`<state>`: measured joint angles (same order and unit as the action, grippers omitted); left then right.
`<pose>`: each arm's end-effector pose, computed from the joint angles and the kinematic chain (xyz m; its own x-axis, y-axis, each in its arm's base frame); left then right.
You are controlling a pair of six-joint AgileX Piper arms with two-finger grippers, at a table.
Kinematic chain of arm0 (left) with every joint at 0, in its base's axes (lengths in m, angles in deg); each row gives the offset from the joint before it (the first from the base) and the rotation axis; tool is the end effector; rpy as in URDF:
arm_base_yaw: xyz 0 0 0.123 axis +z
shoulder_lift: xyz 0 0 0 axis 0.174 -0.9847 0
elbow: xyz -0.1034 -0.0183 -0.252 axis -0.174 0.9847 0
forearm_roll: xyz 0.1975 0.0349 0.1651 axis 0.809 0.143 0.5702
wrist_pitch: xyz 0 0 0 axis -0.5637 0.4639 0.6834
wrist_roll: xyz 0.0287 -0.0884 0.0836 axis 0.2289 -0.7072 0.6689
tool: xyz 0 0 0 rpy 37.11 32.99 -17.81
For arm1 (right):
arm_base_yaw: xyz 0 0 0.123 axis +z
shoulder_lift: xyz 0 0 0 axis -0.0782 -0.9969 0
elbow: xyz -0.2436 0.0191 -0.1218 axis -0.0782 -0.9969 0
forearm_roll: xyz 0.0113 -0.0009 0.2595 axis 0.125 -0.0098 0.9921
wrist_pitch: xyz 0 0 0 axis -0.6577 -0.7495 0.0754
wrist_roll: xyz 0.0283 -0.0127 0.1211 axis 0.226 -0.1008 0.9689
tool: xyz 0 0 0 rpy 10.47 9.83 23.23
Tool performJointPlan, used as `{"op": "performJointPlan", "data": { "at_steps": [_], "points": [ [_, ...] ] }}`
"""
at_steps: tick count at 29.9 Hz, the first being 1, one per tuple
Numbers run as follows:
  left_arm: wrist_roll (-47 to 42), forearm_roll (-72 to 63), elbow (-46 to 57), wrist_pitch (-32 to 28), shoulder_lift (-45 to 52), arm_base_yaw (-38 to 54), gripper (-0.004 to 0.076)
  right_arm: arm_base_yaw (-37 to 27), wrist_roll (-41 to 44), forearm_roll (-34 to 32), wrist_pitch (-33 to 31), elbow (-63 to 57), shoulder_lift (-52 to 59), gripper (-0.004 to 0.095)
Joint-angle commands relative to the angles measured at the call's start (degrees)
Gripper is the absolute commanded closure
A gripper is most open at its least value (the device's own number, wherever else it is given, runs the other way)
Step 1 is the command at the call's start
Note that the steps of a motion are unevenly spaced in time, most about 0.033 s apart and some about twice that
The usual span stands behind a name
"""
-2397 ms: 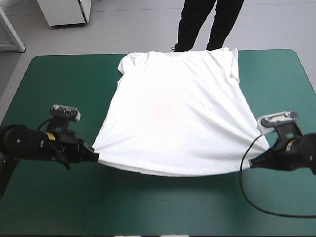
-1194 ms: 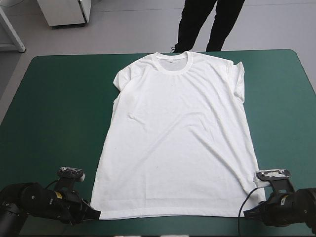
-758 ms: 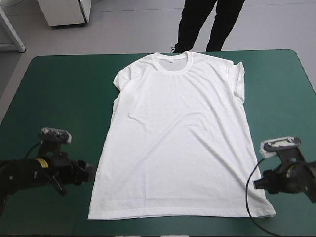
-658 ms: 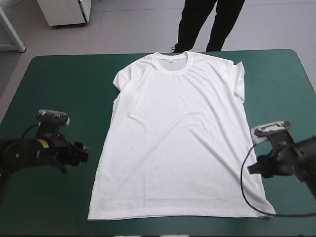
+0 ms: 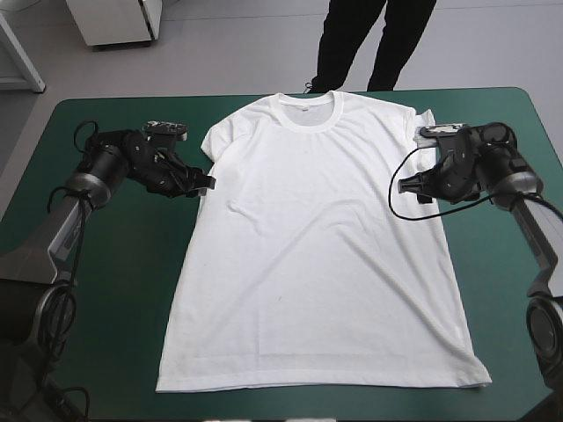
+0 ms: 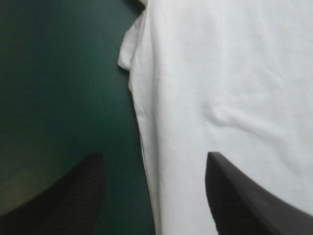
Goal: Fold the cloth
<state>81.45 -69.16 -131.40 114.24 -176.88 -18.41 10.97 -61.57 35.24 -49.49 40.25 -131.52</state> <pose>0.3997 -0.0812 0.2444 -0.8596 0.1819 -0.4775 0.2731 0.9533 -0.1286 0.3789 0.0397 0.2555 -0.9092 -0.0753 -0.4095 -0.0771 0.9969 -0.0122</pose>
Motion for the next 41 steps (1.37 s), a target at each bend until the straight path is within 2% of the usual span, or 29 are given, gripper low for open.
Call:
{"op": "performJointPlan", "data": {
  "at_steps": [1, 6, 14, 17, 22, 24, 41],
  "points": [
    [0.7, -1.4, -4.2, -2.1, -1.0, 0.0, 0.0283, -4.7, -5.2, 8.9, 1.4, 3.9, -0.6, 0.037],
    [1.1, -2.9, -7.5, -1.3, -6.8, 0.0, 0.0283, -8.6, -9.3, 15.8, 0.9, 6.8, -4.4, 0.037],
    [1.4, -3.7, -12.1, 3.4, -13.3, 0.0, 0.0295, -9.9, -11.9, 20.1, 0.6, 9.9, -8.8, 0.037],
    [1.5, -4.0, -12.2, 3.6, -13.9, 0.0, 0.0393, -9.9, -12.4, 20.0, 0.1, 9.9, -10.1, 0.0388],
    [3.0, -4.5, -12.2, 3.6, -13.9, 0.0, 0.0676, -10.4, -13.5, 20.1, -0.2, 10.0, -11.1, 0.0415],
    [4.2, -5.8, -12.2, 3.7, -13.9, 0.0, 0.0731, -10.4, -13.7, 20.1, -0.3, 10.0, -11.5, 0.0414],
    [7.4, -9.9, -12.2, 4.8, -13.9, 0.0, 0.0733, -11.0, -14.8, 19.6, -0.9, 12.9, -17.2, 0.0415]
  ]
}}
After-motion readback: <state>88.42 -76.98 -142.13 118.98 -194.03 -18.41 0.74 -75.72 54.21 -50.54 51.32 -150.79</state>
